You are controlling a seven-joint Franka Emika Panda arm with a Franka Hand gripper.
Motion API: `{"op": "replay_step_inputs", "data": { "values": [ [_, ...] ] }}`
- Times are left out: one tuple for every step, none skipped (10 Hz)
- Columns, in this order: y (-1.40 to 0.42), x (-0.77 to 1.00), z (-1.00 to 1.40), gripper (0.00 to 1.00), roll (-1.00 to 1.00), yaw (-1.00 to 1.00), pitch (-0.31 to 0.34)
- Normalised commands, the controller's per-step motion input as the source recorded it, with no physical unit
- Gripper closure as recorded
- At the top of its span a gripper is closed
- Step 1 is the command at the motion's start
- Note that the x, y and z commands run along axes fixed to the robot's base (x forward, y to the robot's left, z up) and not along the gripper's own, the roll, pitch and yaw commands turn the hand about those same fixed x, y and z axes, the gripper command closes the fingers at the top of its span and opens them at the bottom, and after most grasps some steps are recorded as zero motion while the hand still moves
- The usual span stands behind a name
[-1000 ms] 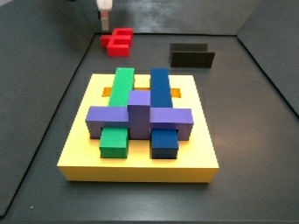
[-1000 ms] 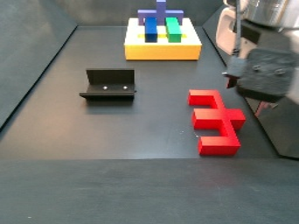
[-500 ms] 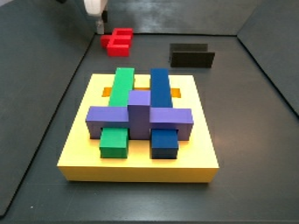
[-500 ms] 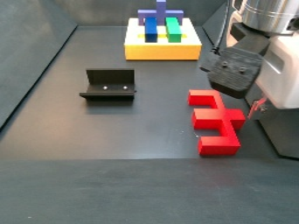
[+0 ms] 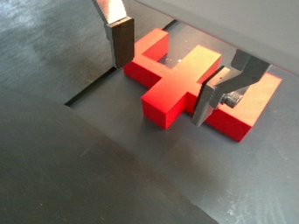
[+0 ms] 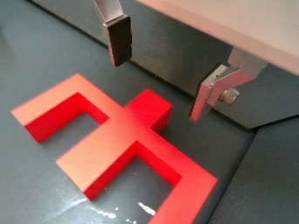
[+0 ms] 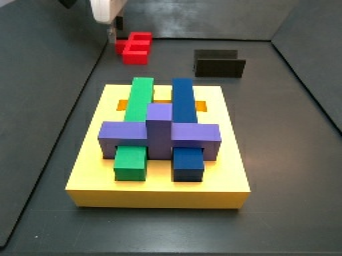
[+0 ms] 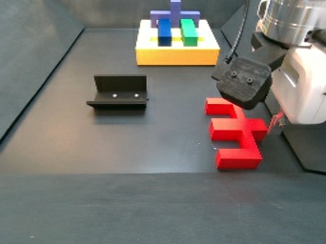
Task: Pick up the red object. Move up. Place the red object on the fixture. Regrasp the red object. Move to above the board. Insert the red object.
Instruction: Pick up the red object.
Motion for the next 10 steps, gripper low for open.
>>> {"op": "replay_step_inputs", "data": {
  "values": [
    [0.03, 0.11, -0.52, 0.00, -0.01, 0.22, -0.036],
    [0.02, 0.11, -0.54, 0.00, -0.04, 0.00, -0.040],
    [0.03, 0.08, -0.54, 0.00, -0.06, 0.00, -0.056],
    [0.00, 0.00, -0.49, 0.00, -0.08, -0.05, -0.067],
    [0.00, 0.00, -0.47, 0.00, -0.09, -0.06, -0.076],
    [0.00, -0.03, -0.44, 0.00, -0.09, -0.02, -0.107],
    [0.00, -0.02, -0.42, 0.00, -0.12, -0.01, -0.120],
    [0.00, 0.00, -0.47, 0.00, -0.15, -0.01, -0.136],
    [0.01, 0.00, -0.50, 0.00, -0.16, 0.00, -0.143],
    [0.02, 0.00, -0.49, 0.00, -0.17, 0.00, -0.141]
  ]
}}
